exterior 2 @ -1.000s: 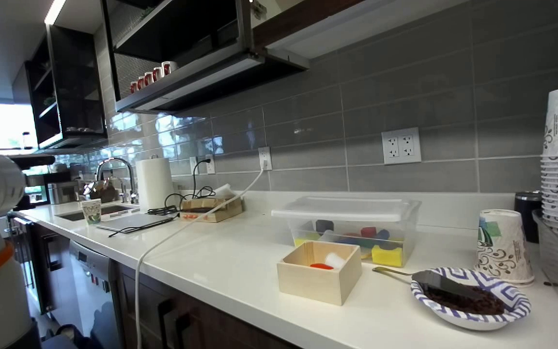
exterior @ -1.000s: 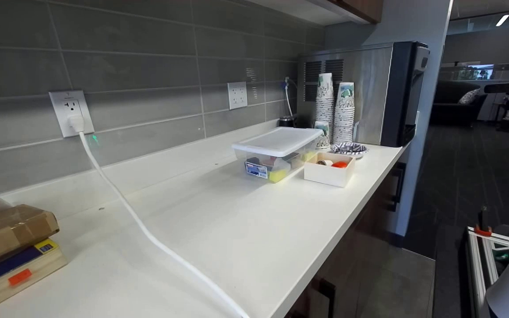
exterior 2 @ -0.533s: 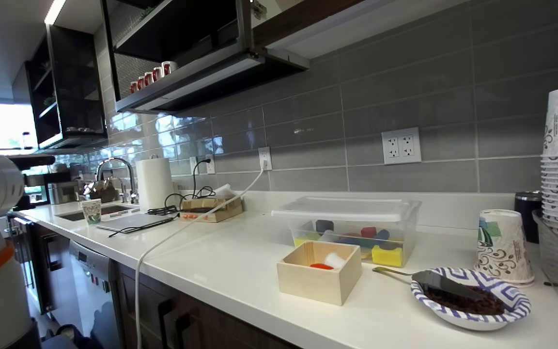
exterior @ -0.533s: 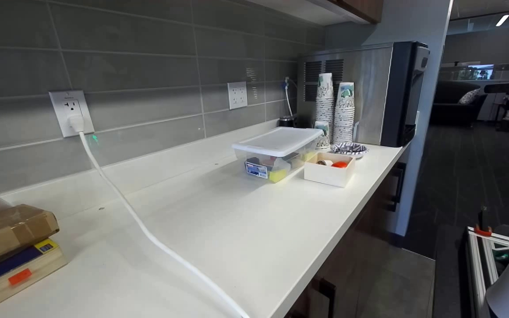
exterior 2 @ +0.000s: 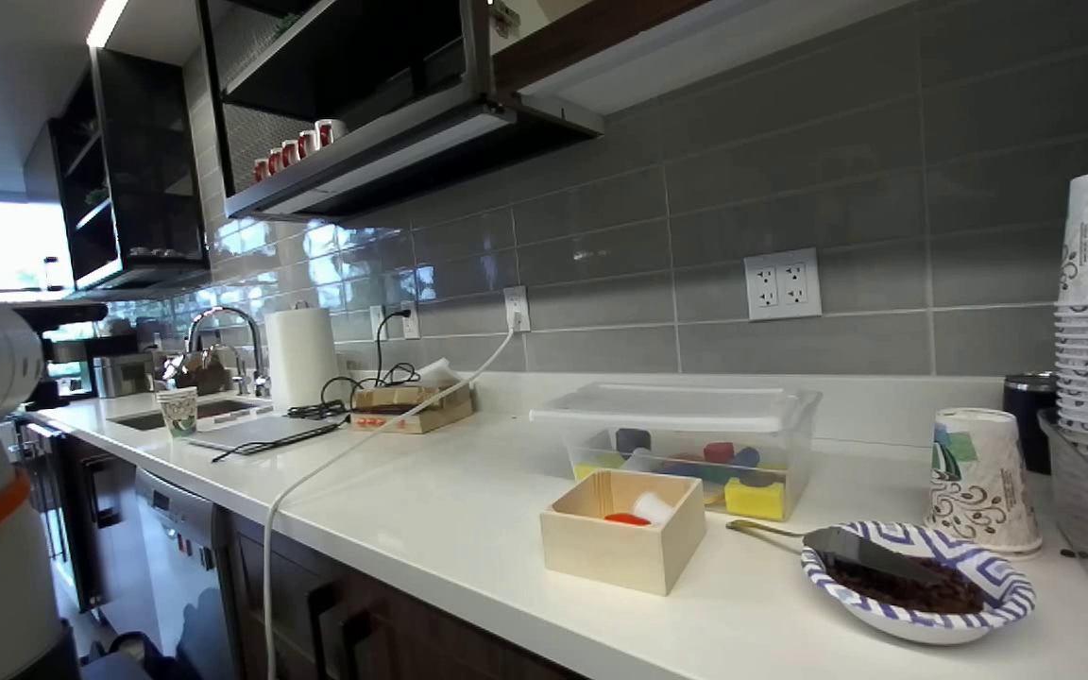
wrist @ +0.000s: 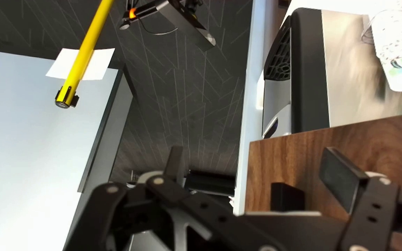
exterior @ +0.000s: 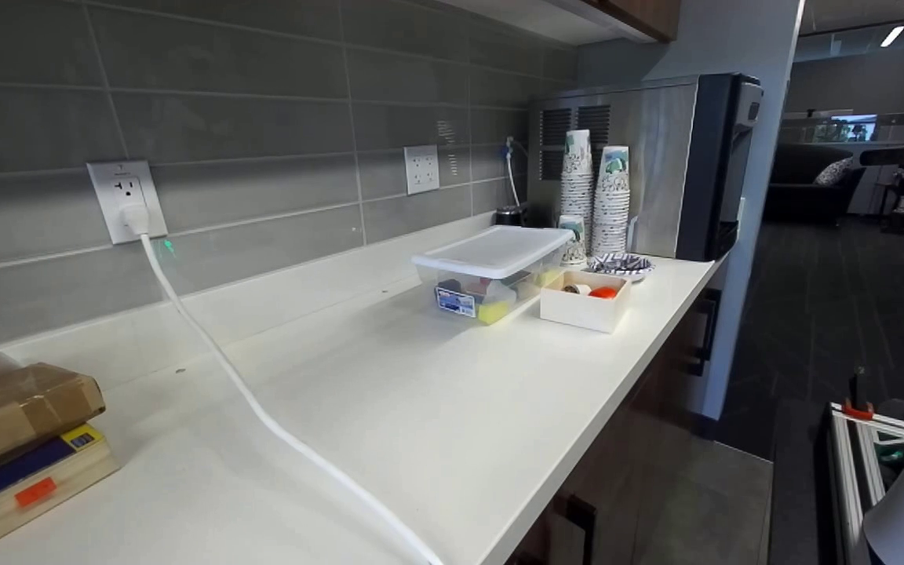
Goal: Open the top left cabinet door
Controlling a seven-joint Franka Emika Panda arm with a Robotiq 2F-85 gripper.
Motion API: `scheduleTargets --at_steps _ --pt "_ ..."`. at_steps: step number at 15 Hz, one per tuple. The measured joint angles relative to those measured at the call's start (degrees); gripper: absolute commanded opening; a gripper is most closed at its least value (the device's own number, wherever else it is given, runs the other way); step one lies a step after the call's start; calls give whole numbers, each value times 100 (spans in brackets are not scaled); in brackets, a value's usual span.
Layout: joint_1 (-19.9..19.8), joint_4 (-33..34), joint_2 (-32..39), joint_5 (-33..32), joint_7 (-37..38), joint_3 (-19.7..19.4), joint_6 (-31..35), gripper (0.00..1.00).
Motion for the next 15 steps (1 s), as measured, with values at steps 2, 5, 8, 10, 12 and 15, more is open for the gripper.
scheduleTargets --at_steps 2,5,8,10,12,15 --pt "102 0 -1 -31 10 -26 172 100" --pt "243 1 3 -75 20 -97 538 100" --pt "366 -1 46 -147 -70 -189 893 100" --pt "440 -6 84 -184 -239 -287 1139 100" --pt "520 -7 141 -192 -444 -428 1454 100" --pt "598 -7 267 -192 -722 -683 2004 100"
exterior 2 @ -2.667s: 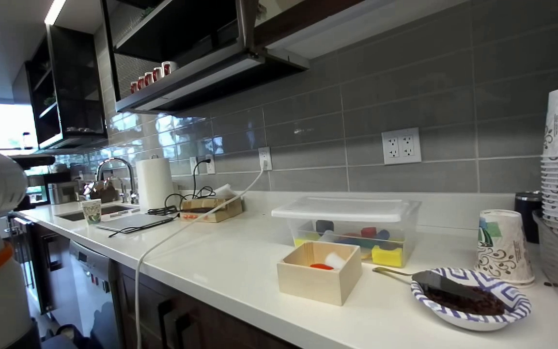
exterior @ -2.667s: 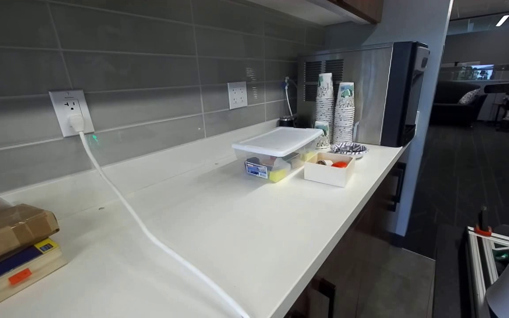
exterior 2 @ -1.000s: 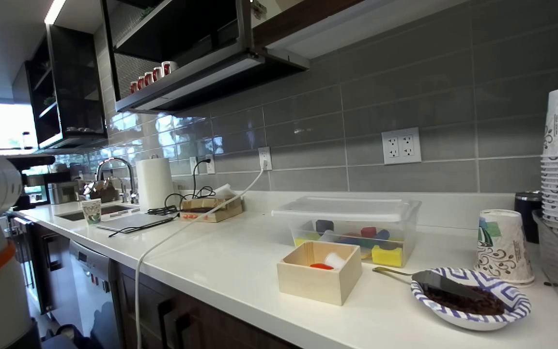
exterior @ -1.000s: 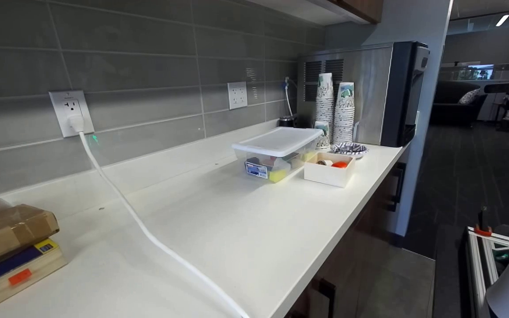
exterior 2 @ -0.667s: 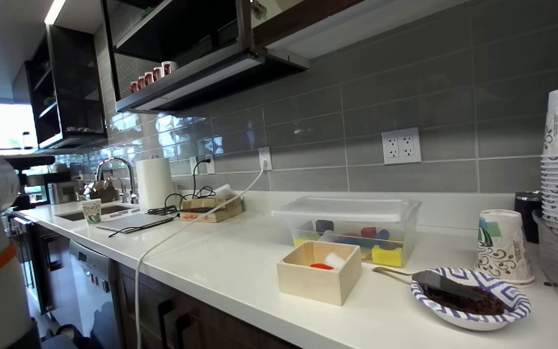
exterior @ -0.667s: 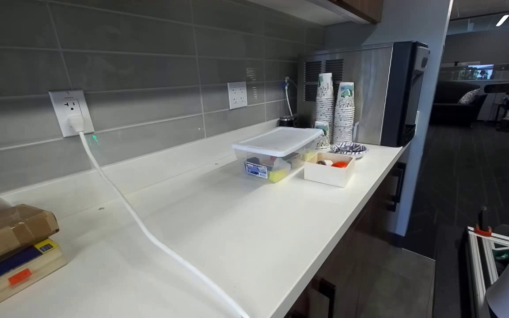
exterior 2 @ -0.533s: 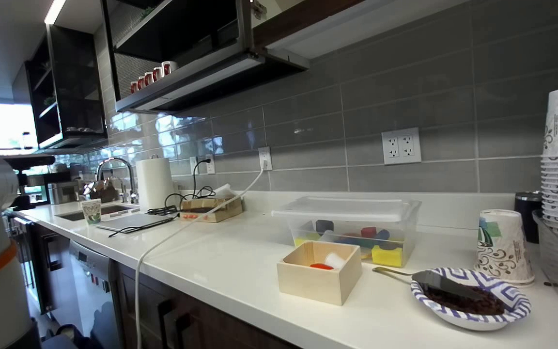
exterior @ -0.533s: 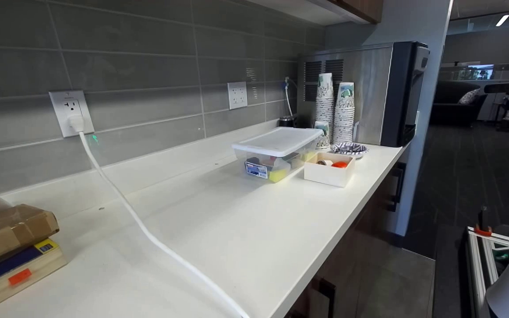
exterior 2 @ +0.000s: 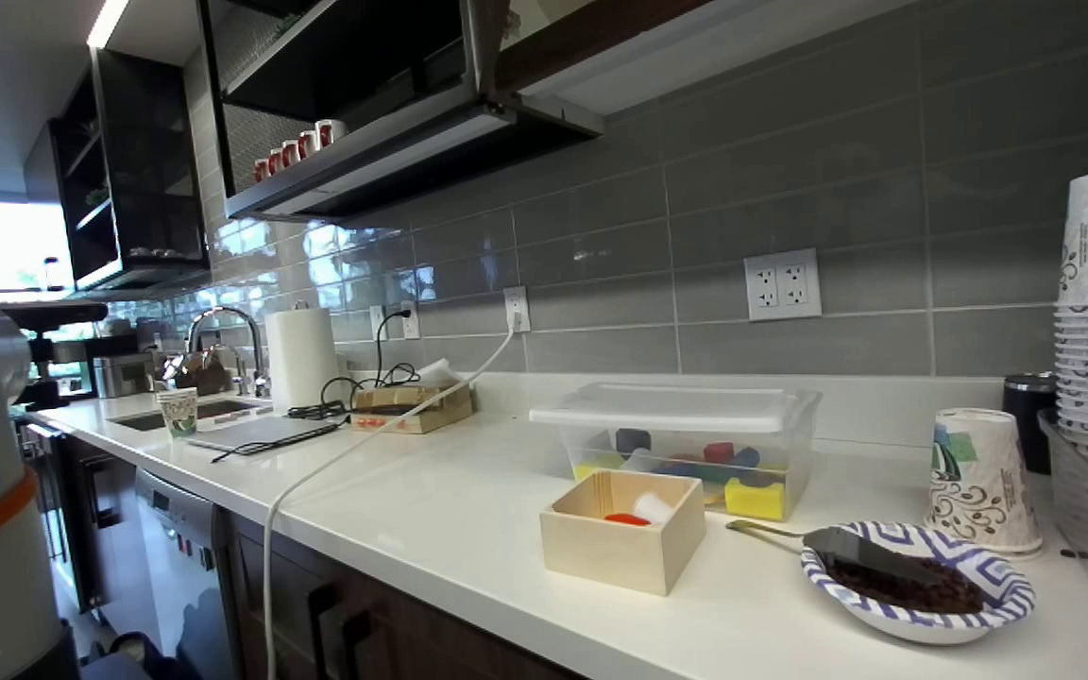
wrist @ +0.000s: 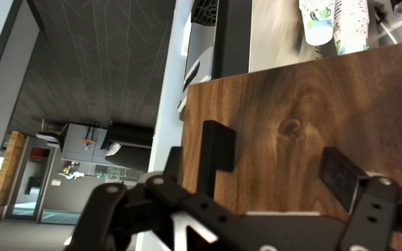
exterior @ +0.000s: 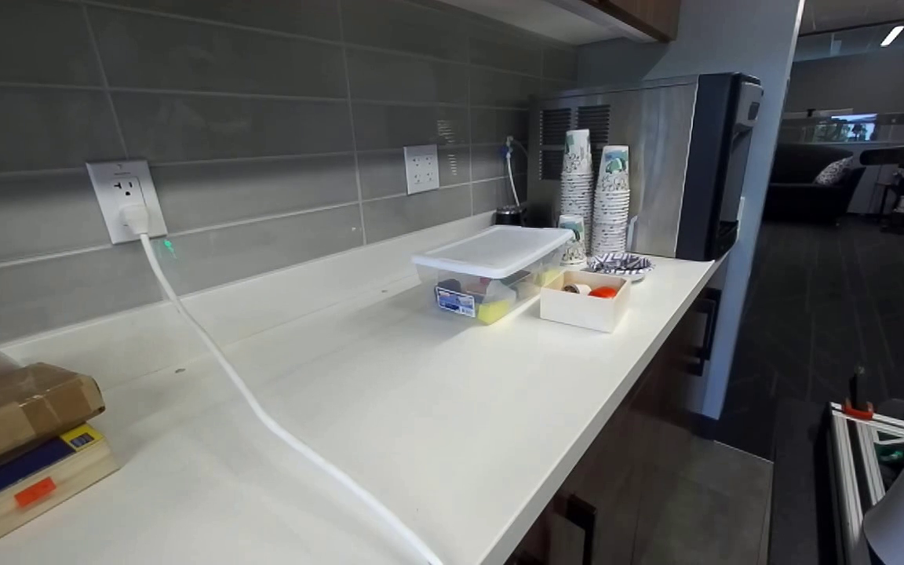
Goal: Open the top left cabinet door
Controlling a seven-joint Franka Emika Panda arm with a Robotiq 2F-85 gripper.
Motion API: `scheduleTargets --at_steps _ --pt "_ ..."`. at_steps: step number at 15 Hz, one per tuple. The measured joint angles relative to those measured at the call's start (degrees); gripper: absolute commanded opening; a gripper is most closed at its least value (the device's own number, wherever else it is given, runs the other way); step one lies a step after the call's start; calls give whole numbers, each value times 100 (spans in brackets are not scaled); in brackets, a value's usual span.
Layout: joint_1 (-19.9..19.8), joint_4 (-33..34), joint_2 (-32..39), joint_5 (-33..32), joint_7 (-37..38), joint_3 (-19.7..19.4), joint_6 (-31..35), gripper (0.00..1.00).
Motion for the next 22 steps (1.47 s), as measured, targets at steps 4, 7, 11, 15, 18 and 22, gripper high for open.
scheduleTargets --at_steps 4,7,11,15,18,22 --pt "18 36 295 23 -73 -295 724 100" --pt "17 167 646 142 -44 -471 1203 100" --pt "-7 394 1146 416 53 -544 1833 100" --pt "-91 682 1635 784 124 -537 2313 100" --pt "-194 881 1950 1067 133 -521 2496 100" --pt "-338 1004 2193 1146 131 -428 2547 100"
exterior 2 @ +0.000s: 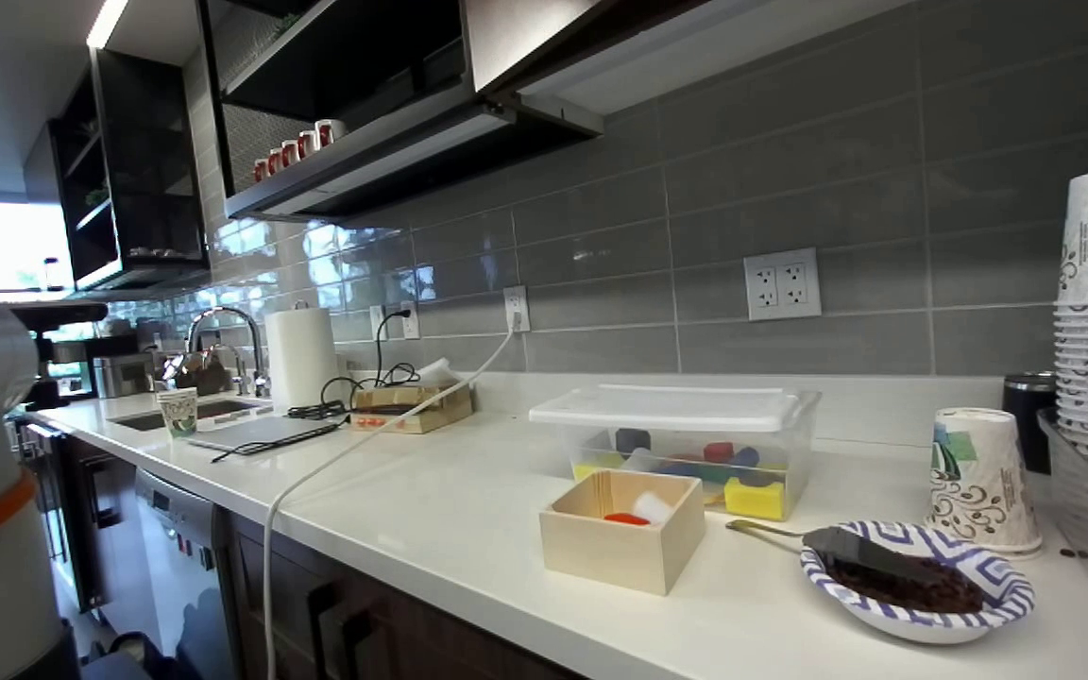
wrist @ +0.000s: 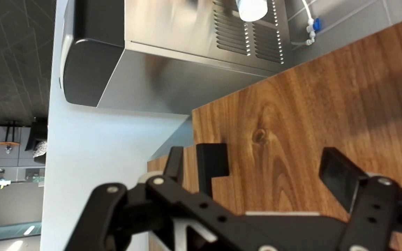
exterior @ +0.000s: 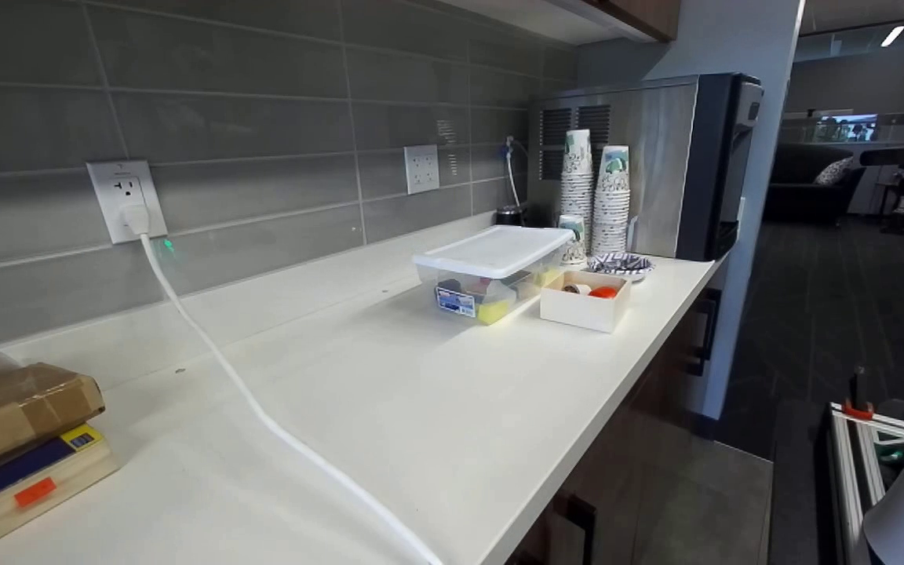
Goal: Open the top left cabinet door
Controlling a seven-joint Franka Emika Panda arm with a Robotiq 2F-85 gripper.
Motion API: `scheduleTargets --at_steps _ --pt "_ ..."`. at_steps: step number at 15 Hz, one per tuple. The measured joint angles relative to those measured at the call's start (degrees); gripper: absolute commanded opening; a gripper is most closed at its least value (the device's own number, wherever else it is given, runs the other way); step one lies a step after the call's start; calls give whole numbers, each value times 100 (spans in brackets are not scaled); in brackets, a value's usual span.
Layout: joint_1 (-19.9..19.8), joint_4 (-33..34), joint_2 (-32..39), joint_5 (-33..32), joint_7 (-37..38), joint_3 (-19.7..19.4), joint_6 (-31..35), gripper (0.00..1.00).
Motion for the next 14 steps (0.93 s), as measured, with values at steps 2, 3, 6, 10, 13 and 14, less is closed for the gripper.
scheduleTargets --at_steps 2,3,6,10,13,14 --pt "-41 3 39 11 0 34 65 100" --pt "-55 3 52 32 0 48 107 100" --pt "-59 -1 73 114 -2 124 173 100" --pt "-59 -23 8 214 -44 281 174 100" --pt "-63 -81 -136 271 -86 364 170 100" --pt "-73 -102 -189 274 -93 388 170 100"
